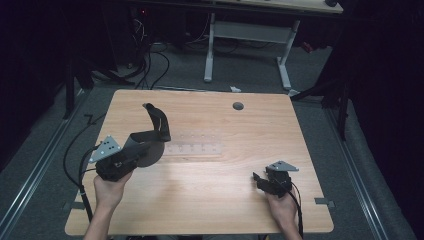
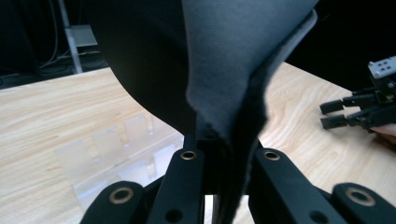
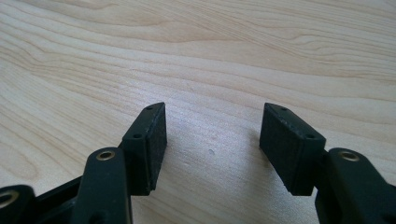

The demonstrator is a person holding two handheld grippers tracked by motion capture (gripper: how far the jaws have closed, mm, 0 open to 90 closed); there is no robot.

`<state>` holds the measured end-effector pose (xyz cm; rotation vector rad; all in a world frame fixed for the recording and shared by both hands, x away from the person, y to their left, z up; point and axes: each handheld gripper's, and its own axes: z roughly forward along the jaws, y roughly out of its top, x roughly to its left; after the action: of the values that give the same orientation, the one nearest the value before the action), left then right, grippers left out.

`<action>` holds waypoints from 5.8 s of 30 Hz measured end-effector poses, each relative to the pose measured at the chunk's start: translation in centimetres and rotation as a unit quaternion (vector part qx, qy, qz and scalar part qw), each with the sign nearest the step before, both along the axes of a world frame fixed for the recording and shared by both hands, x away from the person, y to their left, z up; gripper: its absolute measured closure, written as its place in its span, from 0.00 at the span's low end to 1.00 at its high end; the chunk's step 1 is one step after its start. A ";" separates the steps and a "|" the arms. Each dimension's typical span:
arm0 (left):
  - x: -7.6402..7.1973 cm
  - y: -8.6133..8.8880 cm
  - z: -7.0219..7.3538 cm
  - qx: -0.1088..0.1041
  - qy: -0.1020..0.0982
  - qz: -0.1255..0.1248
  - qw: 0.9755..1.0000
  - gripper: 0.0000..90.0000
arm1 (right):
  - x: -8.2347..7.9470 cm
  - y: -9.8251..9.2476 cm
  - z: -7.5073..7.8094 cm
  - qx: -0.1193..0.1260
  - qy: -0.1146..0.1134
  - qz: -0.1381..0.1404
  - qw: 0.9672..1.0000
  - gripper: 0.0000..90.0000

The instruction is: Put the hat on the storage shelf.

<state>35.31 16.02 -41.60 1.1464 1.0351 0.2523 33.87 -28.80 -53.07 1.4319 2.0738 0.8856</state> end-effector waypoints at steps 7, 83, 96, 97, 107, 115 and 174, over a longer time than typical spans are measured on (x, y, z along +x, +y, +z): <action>1.6 1.1 0.4 0.002 -0.003 0.020 1.000 0.96 | 0.0 0.0 0.0 0.000 0.000 0.000 1.000 0.46; 7.0 0.4 -5.9 0.074 0.036 0.093 0.992 0.93 | 0.0 0.1 0.0 -0.001 0.000 0.004 1.000 0.44; 6.6 0.9 -5.7 0.068 0.056 0.103 0.991 0.70 | 0.0 0.1 0.0 -0.001 0.000 0.004 1.000 0.44; 6.5 1.0 -5.6 0.067 0.057 0.104 0.991 0.67 | 0.0 0.1 0.0 -0.001 0.000 0.004 1.000 0.44; 5.8 1.9 -5.1 0.058 0.080 0.106 0.989 0.43 | 0.0 0.1 0.0 -0.001 0.000 0.004 1.000 0.44; 4.8 2.4 -4.8 0.055 0.084 0.108 0.989 0.40 | 0.0 0.1 0.0 -0.001 0.000 0.004 1.000 0.44; -1.2 -2.8 -11.3 0.145 0.111 0.040 0.982 0.38 | 0.0 0.1 0.0 -0.002 0.000 0.003 1.000 0.44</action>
<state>34.15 13.22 -52.95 1.4202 1.2721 0.3538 33.88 -28.71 -53.09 1.4245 2.0792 0.8834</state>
